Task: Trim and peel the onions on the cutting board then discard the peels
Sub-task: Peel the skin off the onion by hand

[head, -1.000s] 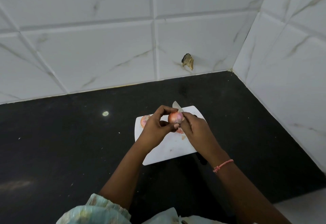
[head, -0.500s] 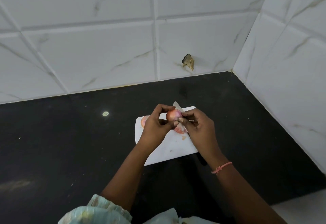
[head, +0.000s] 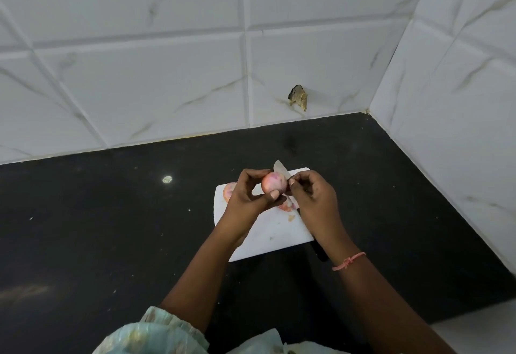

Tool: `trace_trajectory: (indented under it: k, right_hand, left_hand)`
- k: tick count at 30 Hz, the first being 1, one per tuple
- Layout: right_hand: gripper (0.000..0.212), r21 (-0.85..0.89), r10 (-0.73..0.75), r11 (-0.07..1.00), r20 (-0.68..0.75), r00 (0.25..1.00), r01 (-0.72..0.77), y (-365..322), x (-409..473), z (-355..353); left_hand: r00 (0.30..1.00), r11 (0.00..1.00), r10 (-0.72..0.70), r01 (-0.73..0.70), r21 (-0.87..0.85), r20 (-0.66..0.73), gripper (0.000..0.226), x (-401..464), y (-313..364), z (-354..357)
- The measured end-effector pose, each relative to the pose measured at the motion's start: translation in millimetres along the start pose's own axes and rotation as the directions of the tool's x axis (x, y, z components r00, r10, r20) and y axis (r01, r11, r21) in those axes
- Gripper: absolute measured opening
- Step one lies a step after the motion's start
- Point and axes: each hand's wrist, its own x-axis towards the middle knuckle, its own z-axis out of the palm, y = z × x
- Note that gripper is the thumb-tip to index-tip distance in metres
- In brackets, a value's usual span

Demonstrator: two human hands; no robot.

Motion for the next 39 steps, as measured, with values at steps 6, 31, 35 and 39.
trace_trajectory:
  k: [6, 31, 35, 39]
  right_hand:
    - [0.011, 0.015, 0.022, 1.0, -0.074, 0.997, -0.021, 3.5, 0.9, 0.5]
    - [0.014, -0.114, -0.092, 0.99, -0.03, 0.995, 0.088, -5.0, -4.9, 0.4]
    - [0.023, -0.086, -0.051, 0.995, 0.003, 0.999, 0.051, -7.0, -4.3, -1.5]
    - [0.019, -0.113, -0.061, 0.992, -0.022, 0.998, 0.058, -6.0, -2.3, -0.5]
  left_hand:
    - [0.997, 0.99, -0.073, 0.071, -0.121, -0.009, 0.052, 1.6, -4.9, 5.1]
    - [0.987, 0.983, -0.134, 0.121, -0.136, -0.093, 0.052, 0.2, 5.9, 16.7]
    - [0.985, 0.985, -0.133, 0.12, -0.127, -0.105, 0.053, 0.9, 8.8, 16.0]
    - [0.984, 0.979, -0.149, 0.133, -0.153, -0.101, 0.051, 0.4, 9.2, 14.9]
